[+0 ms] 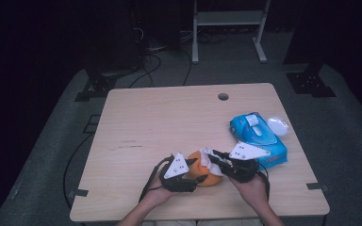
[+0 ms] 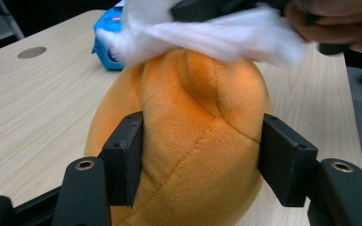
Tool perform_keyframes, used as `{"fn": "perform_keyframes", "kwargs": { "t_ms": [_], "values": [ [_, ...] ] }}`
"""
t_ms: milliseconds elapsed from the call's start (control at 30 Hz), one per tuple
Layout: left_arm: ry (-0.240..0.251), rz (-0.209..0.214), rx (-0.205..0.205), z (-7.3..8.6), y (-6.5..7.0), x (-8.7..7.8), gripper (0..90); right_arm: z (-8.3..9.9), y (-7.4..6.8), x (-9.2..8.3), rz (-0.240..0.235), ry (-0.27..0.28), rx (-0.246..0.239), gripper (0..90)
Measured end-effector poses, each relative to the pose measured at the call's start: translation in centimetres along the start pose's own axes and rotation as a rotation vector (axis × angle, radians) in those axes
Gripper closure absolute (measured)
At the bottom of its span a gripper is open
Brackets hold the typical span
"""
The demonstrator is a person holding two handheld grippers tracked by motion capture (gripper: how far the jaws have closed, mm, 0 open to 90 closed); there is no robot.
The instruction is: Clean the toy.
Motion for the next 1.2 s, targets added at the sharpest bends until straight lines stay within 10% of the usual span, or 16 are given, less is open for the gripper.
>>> {"fn": "perform_keyframes", "kwargs": {
  "t_ms": [200,367,500,667,900,1200],
  "values": [
    [-0.009,0.018,0.042,0.0,0.5,0.2,38.0,0.9,2.2,-0.7,0.04,-0.029,0.095,77.5],
    [-0.013,0.02,0.058,0.0,0.7,0.2,37.6,-0.6,-0.7,0.0,-0.053,-0.004,0.0,77.5],
    [-0.009,0.005,0.06,0.0,0.7,0.1,38.4,0.1,0.5,0.0,-0.029,-0.009,0.039,77.5],
    [0.004,0.004,0.017,0.2,-0.2,-0.1,39.4,1.6,3.1,-0.7,0.018,-0.013,0.146,77.5],
    [0.012,-0.011,-0.064,0.5,-1.4,-0.8,39.6,0.6,1.4,-0.6,-0.051,0.028,0.105,77.4],
    [0.015,-0.019,-0.073,0.6,-1.7,-0.9,40.0,1.8,3.1,-0.9,0.013,0.013,0.158,77.5]
  ]
}}
Point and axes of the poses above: each handheld gripper's, and its own axes: x roughly forward along the jaws, z roughly out of its underside, y roughly to its right, the point moved 1 cm from there along x, roughly forward along the jaws, and after that the axes turned 8 degrees about y, right-handed, at the moved point
